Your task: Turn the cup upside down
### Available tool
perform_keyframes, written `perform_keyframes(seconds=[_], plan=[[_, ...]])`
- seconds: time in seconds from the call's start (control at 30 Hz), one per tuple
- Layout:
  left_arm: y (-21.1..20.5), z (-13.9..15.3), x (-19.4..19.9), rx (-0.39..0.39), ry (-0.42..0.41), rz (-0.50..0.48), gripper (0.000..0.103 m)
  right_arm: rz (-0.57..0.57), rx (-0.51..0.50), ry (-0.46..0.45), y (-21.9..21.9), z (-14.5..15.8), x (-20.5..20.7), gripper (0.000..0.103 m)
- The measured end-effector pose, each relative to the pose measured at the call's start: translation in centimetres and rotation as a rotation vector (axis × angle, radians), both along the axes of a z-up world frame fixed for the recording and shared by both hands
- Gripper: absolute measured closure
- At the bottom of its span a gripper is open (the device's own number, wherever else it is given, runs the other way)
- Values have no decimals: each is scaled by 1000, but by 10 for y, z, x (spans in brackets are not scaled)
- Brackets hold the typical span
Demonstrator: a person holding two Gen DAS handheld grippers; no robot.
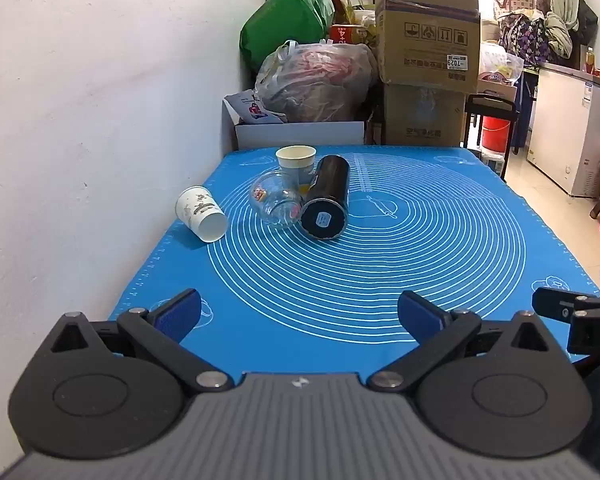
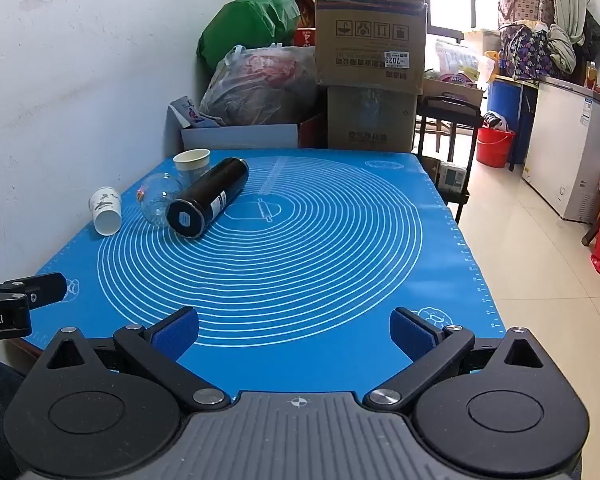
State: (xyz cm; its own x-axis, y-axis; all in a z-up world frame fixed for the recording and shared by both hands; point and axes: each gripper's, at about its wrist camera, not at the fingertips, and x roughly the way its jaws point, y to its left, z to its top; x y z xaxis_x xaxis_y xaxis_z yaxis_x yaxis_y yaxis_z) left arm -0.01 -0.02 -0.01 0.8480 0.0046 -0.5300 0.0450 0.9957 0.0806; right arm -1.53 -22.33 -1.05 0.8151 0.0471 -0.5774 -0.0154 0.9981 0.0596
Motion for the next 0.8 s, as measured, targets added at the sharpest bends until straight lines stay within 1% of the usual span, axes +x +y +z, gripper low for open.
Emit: perform_keyframes(seconds=[0.3,0.33,0.5,0.57,0.8], plan=[[4,2,-1,-2,-6,8,0,7,1,6,1,-2,2,0],[-1,2,1,6,-3,1,0,2,-1,5,0,-1,1,0],[-1,2,1,4,-3,0,0,1,0,2,-8,2,-2,0],[-1,2,1,4,-3,0,0,4,-1,6,2,-4,4,0],[-3,2,3,6,-1,1,0,5,0,6,4,-5,6,0]])
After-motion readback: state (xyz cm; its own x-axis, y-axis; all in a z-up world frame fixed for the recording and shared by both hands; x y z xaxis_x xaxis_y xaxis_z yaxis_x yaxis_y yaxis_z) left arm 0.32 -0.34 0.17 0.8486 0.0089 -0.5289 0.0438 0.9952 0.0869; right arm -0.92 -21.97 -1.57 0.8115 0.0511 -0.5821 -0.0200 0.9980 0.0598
